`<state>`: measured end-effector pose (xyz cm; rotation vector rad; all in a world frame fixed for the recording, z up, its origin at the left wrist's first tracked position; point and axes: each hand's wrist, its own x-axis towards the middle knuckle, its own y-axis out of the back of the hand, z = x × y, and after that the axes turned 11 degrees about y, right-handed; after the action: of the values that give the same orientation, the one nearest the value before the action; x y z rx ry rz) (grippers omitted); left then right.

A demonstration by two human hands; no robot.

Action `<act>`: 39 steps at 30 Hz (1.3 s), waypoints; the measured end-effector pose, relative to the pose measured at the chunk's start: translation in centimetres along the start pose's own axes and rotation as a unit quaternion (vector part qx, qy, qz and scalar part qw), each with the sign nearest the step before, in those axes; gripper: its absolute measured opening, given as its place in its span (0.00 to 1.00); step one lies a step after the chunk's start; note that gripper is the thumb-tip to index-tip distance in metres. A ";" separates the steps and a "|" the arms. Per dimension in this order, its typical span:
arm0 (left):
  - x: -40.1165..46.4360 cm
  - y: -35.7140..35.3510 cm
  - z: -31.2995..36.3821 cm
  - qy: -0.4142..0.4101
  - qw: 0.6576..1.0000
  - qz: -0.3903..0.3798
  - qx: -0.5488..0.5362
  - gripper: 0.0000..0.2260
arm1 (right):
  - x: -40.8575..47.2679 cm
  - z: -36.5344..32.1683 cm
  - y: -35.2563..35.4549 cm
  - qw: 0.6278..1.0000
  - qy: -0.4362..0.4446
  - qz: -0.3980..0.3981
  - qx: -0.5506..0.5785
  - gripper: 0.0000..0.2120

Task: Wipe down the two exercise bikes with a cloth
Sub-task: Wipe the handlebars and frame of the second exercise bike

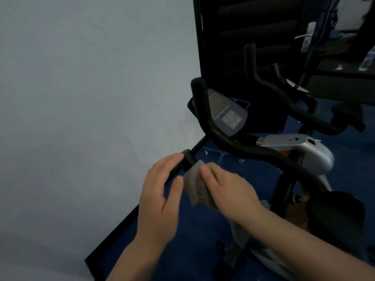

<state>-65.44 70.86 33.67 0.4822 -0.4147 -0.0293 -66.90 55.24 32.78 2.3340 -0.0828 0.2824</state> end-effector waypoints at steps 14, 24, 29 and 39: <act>3.9 2.0 0.4 -0.047 0.994 -0.052 -0.089 0.17 | 3.1 -2.9 -0.1 0.989 0.086 0.110 0.053 0.14; 5.2 -2.1 2.5 -0.251 0.963 -0.066 0.070 0.09 | -5.7 2.7 0.7 0.973 0.052 0.081 -0.209 0.18; 4.8 -4.2 2.4 -0.382 0.887 -0.093 0.243 0.08 | -5.1 5.0 3.1 0.979 0.084 0.056 -0.180 0.15; 4.2 -6.0 1.0 -0.406 0.836 -0.014 0.369 0.19 | -8.2 0.3 -3.5 0.897 -0.255 0.325 0.157 0.34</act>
<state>-61.62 64.59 33.37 1.2522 -1.2806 -0.1073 -74.36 57.28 28.28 2.5753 -1.1652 -0.0109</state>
